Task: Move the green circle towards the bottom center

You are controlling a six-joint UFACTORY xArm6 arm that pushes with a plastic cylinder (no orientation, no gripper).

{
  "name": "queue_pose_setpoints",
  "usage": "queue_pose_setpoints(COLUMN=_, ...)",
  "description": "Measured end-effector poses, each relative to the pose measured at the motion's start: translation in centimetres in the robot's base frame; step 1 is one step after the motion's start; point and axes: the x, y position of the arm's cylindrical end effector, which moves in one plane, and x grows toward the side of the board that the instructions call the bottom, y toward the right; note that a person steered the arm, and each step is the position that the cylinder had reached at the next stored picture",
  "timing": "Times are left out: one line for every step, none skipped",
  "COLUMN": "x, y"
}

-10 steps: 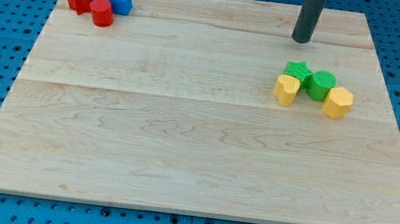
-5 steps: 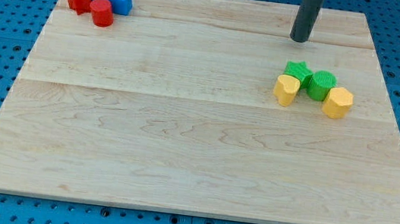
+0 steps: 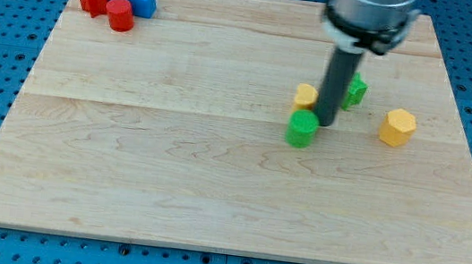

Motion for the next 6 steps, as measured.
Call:
queue_pose_setpoints(x=0.5, y=-3.8)
queue_pose_setpoints(x=3.9, y=-3.8)
queue_pose_setpoints(x=6.9, y=-6.5)
queue_pose_setpoints(x=6.8, y=-4.0)
queue_pose_setpoints(x=6.9, y=-0.9)
queue_pose_setpoints(x=9.5, y=-2.8)
